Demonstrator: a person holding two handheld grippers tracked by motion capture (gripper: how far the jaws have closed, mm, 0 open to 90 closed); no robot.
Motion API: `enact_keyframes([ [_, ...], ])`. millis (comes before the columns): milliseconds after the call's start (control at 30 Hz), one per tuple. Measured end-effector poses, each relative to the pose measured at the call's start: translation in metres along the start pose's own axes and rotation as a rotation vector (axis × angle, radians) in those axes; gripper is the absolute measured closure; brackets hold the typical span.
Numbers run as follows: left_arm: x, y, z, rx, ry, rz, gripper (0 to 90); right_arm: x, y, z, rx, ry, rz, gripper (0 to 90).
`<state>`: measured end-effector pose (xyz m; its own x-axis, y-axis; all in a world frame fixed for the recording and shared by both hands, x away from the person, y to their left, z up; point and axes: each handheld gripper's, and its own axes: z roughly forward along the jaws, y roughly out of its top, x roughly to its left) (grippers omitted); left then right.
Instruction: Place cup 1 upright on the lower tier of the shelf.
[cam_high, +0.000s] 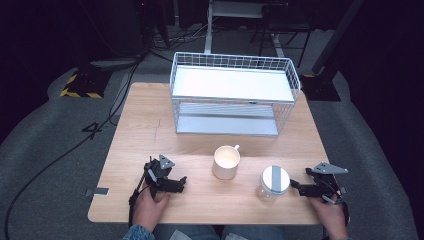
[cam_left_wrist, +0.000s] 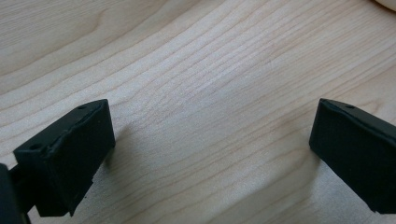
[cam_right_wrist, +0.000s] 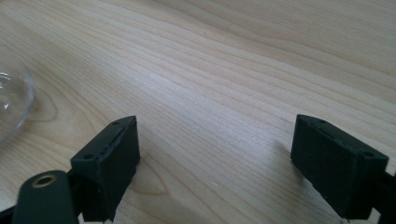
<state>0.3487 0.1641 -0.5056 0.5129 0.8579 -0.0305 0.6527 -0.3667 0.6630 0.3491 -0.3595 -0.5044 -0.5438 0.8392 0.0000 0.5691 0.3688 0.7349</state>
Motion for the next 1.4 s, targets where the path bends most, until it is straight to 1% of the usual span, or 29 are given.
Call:
enact_keyframes([
  [633, 0.0, 0.001, 0.001, -0.006, 0.005, -0.004, 0.6, 0.0, 0.0, 0.0, 0.0, 0.003, -0.002, 16.2],
  [733, 0.0, 0.001, 0.001, -0.006, 0.005, -0.004, 0.6, -0.001, 0.0, 0.0, -0.001, 0.007, 0.003, 15.9],
  [767, 0.0, 0.001, 0.001, -0.006, 0.005, -0.004, 0.6, -0.002, 0.0, -0.001, -0.003, 0.021, 0.01, 15.7],
  [833, 0.0, 0.001, 0.001, -0.006, 0.006, -0.006, 0.6, -0.003, 0.0, -0.002, -0.002, 0.021, 0.017, 15.8],
  [933, 0.0, 0.001, 0.001, -0.006, 0.005, -0.004, 0.7, -0.004, 0.001, -0.008, -0.011, 0.025, 0.026, 15.4],
  [1000, 0.0, 0.001, 0.001, -0.006, 0.005, -0.004, 0.6, -0.005, 0.004, -0.016, -0.014, 0.022, 0.037, 9.1],
  [1067, 0.0, 0.001, 0.001, -0.006, 0.005, -0.004, 0.7, -0.004, 0.005, -0.023, -0.025, 0.028, 0.05, 6.3],
  [1133, 0.0, 0.001, 0.001, -0.006, 0.007, -0.006, 0.6, -0.004, 0.005, -0.026, -0.031, 0.027, 0.048, 5.1],
  [1167, -0.001, 0.001, 0.001, -0.005, 0.006, -0.007, 0.6, -0.003, 0.006, -0.031, -0.04, 0.033, 0.055, 2.8],
  [1233, -0.001, 0.001, 0.001, -0.005, 0.007, -0.007, 0.6, -0.002, 0.007, -0.033, -0.048, 0.039, 0.051, 1.9],
  [1267, -0.001, 0.001, 0.001, -0.005, 0.006, -0.007, 0.6, 0.0, 0.008, -0.037, -0.05, 0.047, 0.058, 0.9],
  [1333, -0.001, 0.001, 0.001, -0.005, 0.006, -0.008, 0.7, 0.002, 0.011, -0.041, -0.061, 0.051, 0.04, 0.0],
  [1400, -0.001, 0.001, 0.001, -0.005, 0.007, -0.007, 0.6, 0.007, 0.014, -0.048, -0.072, 0.068, 0.027, 0.0],
])
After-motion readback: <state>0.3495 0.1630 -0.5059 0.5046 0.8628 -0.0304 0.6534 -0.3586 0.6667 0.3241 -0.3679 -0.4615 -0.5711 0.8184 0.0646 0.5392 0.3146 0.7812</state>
